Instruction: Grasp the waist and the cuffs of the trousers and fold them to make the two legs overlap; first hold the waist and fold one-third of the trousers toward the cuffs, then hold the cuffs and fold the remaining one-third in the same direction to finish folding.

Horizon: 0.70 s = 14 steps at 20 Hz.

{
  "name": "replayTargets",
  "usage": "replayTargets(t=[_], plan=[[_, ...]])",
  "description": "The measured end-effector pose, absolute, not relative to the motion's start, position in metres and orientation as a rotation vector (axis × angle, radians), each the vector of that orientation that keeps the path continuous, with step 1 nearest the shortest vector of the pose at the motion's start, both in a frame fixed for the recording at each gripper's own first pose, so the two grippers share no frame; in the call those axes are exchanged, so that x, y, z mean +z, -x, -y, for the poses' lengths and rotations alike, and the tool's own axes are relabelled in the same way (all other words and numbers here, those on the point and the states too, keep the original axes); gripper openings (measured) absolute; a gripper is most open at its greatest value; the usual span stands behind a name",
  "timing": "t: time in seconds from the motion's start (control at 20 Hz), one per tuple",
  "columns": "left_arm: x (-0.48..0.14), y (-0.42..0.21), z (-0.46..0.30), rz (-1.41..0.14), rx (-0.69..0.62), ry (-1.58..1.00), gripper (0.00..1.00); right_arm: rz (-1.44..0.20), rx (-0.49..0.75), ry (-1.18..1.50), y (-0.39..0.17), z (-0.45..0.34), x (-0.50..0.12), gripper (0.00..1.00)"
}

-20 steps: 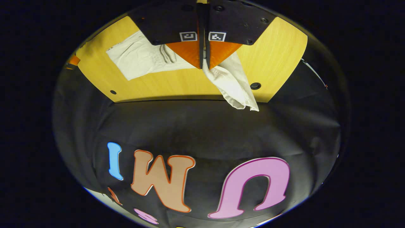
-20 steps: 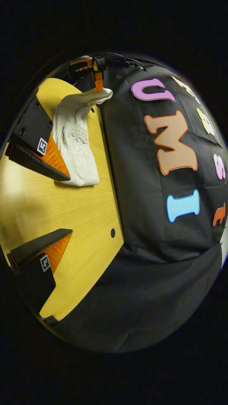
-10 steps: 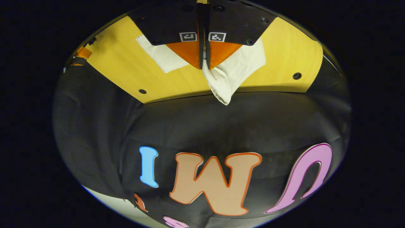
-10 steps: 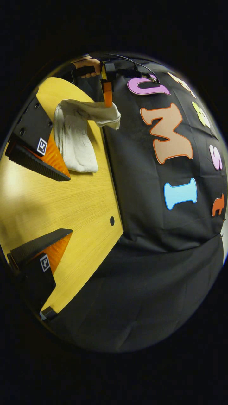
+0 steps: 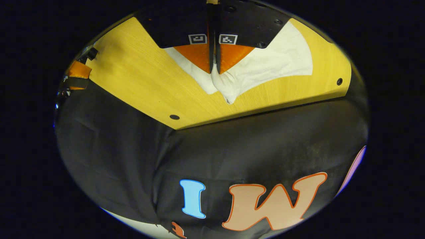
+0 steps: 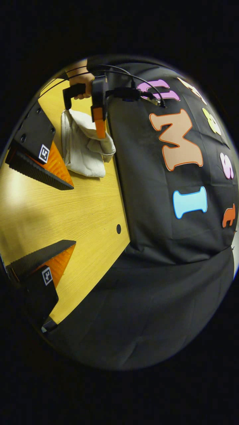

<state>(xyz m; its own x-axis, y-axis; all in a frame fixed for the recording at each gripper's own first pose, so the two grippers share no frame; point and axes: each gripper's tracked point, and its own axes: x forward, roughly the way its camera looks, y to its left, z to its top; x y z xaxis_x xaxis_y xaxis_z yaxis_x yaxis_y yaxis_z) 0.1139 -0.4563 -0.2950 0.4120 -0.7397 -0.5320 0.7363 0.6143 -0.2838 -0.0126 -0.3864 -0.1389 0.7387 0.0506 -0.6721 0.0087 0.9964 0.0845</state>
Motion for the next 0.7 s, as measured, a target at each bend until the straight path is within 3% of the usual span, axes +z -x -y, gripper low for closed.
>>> replayTargets(t=[0.05,0.2,0.25,0.3,0.35,0.45,0.5,0.55,0.65,0.7], plan=[[-0.304,-0.103,0.455,-0.686,-0.935,0.0,0.0,-0.741,0.037,-0.082,0.011,0.385,-0.139,0.97],[-0.324,-0.079,0.453,-0.742,-0.944,0.004,0.02,-0.741,0.083,-0.089,-0.001,0.371,-0.143,0.97],[-0.323,-0.075,0.448,-0.755,-0.938,0.014,0.13,-0.738,0.1,-0.093,-0.007,0.364,-0.142,0.97],[-0.317,-0.074,0.446,-0.748,-0.935,0.035,0.09,-0.728,0.12,-0.096,-0.012,0.357,-0.14,0.92],[-0.306,-0.078,0.438,-0.718,-0.917,0.045,0.31,-0.715,0.139,-0.094,-0.017,0.347,-0.136,0.97],[-0.282,-0.092,0.412,-0.648,-0.865,0.046,0.76,-0.682,0.176,-0.08,-0.029,0.328,-0.126,0.97],[-0.26,-0.097,0.392,-0.61,-0.834,0.05,0.99,-0.656,0.189,-0.073,-0.036,0.318,-0.118,0.92],[-0.246,-0.101,0.37,-0.573,-0.798,0.056,0.95,-0.626,0.201,-0.073,-0.041,0.305,-0.106,0.97],[-0.221,-0.115,0.325,-0.507,-0.712,0.05,0.95,-0.567,0.219,-0.094,-0.049,0.28,-0.084,0.92],[-0.207,-0.123,0.302,-0.472,-0.667,0.037,0.95,-0.537,0.227,-0.108,-0.053,0.266,-0.072,0.97]])
